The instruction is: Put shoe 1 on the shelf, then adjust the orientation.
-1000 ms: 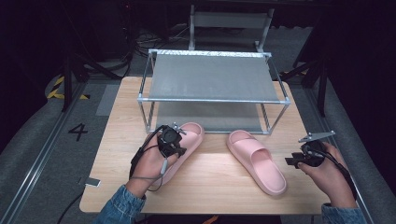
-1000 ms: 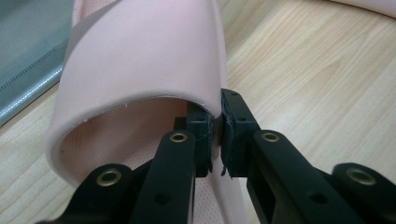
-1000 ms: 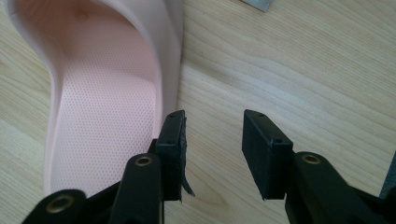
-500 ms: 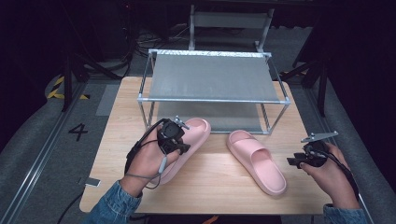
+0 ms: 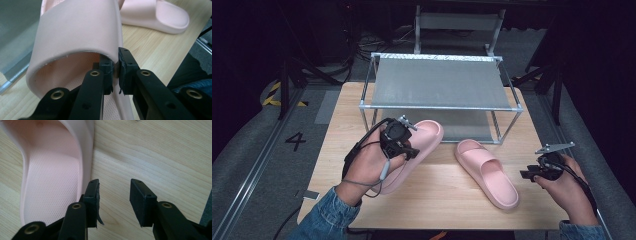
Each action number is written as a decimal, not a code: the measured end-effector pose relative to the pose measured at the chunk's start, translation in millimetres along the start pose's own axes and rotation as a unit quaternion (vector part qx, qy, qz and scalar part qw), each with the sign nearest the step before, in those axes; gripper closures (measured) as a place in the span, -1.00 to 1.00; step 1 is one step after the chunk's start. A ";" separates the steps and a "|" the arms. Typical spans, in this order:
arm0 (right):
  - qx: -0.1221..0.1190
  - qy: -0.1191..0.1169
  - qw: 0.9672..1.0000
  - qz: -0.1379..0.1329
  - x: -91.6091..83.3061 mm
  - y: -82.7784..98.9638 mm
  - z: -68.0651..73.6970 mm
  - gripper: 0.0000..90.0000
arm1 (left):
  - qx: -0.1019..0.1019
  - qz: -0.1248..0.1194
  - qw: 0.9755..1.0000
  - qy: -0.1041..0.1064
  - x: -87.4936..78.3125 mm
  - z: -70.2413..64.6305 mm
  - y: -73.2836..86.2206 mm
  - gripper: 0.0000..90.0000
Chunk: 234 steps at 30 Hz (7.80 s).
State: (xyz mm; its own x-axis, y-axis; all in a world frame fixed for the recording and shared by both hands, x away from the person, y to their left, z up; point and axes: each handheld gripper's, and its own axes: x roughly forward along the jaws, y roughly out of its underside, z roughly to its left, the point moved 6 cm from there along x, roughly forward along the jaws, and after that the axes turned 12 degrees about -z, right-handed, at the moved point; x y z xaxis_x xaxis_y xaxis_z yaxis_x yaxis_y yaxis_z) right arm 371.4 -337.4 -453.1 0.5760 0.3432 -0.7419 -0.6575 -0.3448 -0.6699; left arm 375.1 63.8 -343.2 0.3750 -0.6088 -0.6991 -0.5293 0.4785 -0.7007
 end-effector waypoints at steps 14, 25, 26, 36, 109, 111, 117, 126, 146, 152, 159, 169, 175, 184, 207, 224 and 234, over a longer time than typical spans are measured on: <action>0.002 -0.002 1.000 -0.001 -3.3 5.2 -2.5 0.36 | 0.010 -0.018 1.000 0.002 -21.1 -4.7 -38.1 0.84; 0.000 -0.009 1.000 -0.003 -2.5 5.4 -4.3 0.36 | 0.008 -0.023 1.000 0.005 -29.8 1.0 -62.7 0.83; 0.000 -0.009 1.000 -0.003 -2.5 5.4 -4.3 0.36 | 0.008 -0.023 1.000 0.005 -29.8 1.0 -62.7 0.84; 0.002 -0.009 1.000 -0.003 -2.8 6.1 -6.3 0.36 | 0.010 -0.042 0.999 -0.016 -40.0 10.0 -92.4 0.84; 0.007 -0.005 1.000 0.001 -9.4 21.0 -8.2 0.35 | -0.057 -0.035 0.987 -0.149 -38.3 122.6 -73.8 0.65; 0.008 -0.007 1.000 0.004 -8.9 21.0 -6.9 0.35 | -0.061 -0.031 0.986 -0.150 -38.2 127.6 -62.9 0.70; 0.003 -0.008 1.000 0.006 -6.8 20.7 -6.0 0.35 | -0.066 -0.026 0.989 -0.131 -32.4 128.7 -43.9 0.81; 0.002 -0.008 1.000 0.006 -5.7 21.4 -6.6 0.35 | -0.048 -0.030 0.993 -0.100 -21.7 108.9 -43.4 0.90; 0.002 -0.008 1.000 0.007 -5.4 21.8 -6.2 0.34 | 0.007 -0.043 0.998 -0.038 -12.2 42.8 -57.7 0.73; 0.000 -0.008 1.000 0.010 -5.6 21.5 -4.9 0.34 | 0.012 -0.048 0.999 -0.009 -7.2 27.6 -54.5 0.76; 0.000 -0.009 1.000 0.011 -3.7 22.2 -4.4 0.34 | -0.009 -0.058 0.998 0.011 9.5 29.1 -58.4 0.99; -0.003 -0.010 1.000 0.010 -4.0 22.1 -4.4 0.34 | -0.012 -0.062 0.997 -0.034 24.6 43.8 -73.2 0.99; -0.001 -0.011 1.000 0.012 -3.8 22.5 -4.3 0.34 | -0.015 -0.064 0.996 -0.052 29.8 51.7 -78.3 0.99; 0.000 -0.011 1.000 0.014 -3.6 22.6 -4.1 0.34 | -0.028 -0.062 0.995 -0.070 42.6 71.1 -90.2 0.99; -0.010 -0.011 1.000 0.008 -5.2 19.6 -0.3 0.34 | 0.008 -0.055 0.996 -0.070 18.8 61.9 -78.3 0.13; -0.032 -0.035 0.999 0.005 -1.8 5.2 21.0 0.28 | 0.047 -0.005 0.997 -0.067 -0.3 53.2 -14.2 -0.40; -0.040 -0.055 0.998 0.004 6.6 -7.0 35.0 0.19 | 0.031 -0.002 0.997 -0.071 6.5 61.2 22.7 -0.55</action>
State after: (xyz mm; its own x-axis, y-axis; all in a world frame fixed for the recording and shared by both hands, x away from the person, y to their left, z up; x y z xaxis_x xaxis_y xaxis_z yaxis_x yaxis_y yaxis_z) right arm 362.8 -302.1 -452.4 0.5114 0.4327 -0.7425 -0.6178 -0.4155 -0.6676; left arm 412.1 109.4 -372.4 0.4841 -0.5174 -0.7056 -0.4801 0.5171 -0.7086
